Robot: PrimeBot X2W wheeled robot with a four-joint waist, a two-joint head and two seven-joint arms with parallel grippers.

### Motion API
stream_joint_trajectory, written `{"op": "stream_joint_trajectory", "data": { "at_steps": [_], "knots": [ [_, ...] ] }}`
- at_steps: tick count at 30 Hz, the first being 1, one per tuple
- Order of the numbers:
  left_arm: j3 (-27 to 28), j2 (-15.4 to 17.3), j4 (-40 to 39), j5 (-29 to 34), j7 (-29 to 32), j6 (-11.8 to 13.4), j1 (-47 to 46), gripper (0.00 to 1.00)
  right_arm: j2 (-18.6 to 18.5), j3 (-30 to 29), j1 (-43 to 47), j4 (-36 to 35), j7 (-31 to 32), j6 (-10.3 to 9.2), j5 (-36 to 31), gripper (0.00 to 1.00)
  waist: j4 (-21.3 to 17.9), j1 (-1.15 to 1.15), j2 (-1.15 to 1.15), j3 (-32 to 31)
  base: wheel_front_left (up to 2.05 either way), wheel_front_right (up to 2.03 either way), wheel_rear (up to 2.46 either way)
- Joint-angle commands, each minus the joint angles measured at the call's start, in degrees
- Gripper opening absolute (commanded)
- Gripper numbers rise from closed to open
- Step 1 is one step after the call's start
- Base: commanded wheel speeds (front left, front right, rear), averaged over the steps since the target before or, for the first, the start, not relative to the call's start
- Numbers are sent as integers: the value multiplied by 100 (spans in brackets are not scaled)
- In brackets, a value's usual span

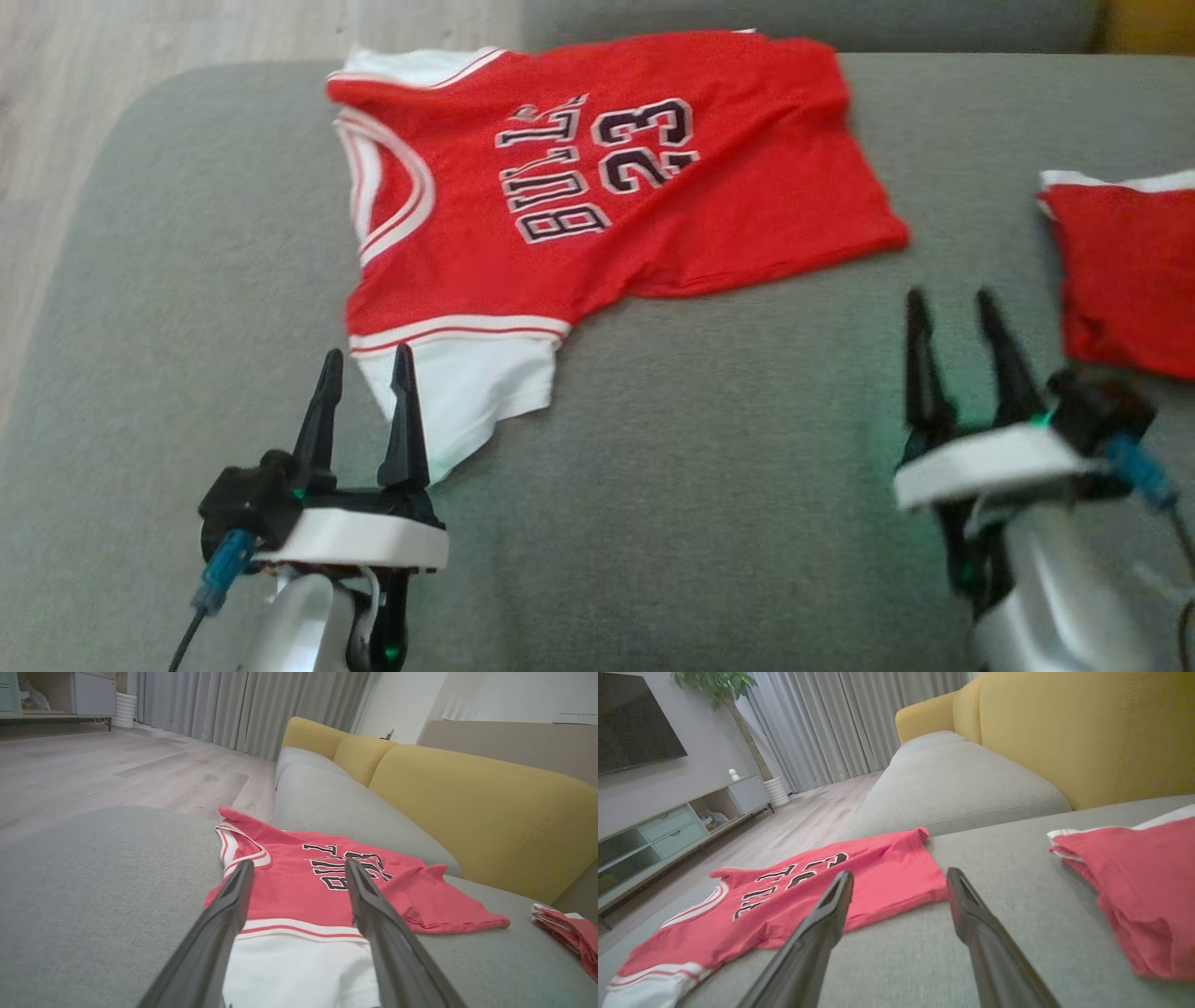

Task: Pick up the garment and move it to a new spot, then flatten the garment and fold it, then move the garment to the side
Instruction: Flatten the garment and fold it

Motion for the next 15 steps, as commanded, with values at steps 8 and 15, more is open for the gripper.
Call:
{"op": "stream_joint_trajectory", "data": {
  "at_steps": [8, 15],
  "knots": [
    [323, 174, -39, 123, -24, -45, -162, 100, 80, 517, 564, -1087, -62, 37, 239, 100, -429, 1, 0, 30, 0, 0, 0],
    [295, 467, 475, 257, 351, -4, -771, 100, 80, 443, 513, -1276, -62, 37, 210, 100, -482, 1, 0, 420, 0, 0, 0]
  ]
}}
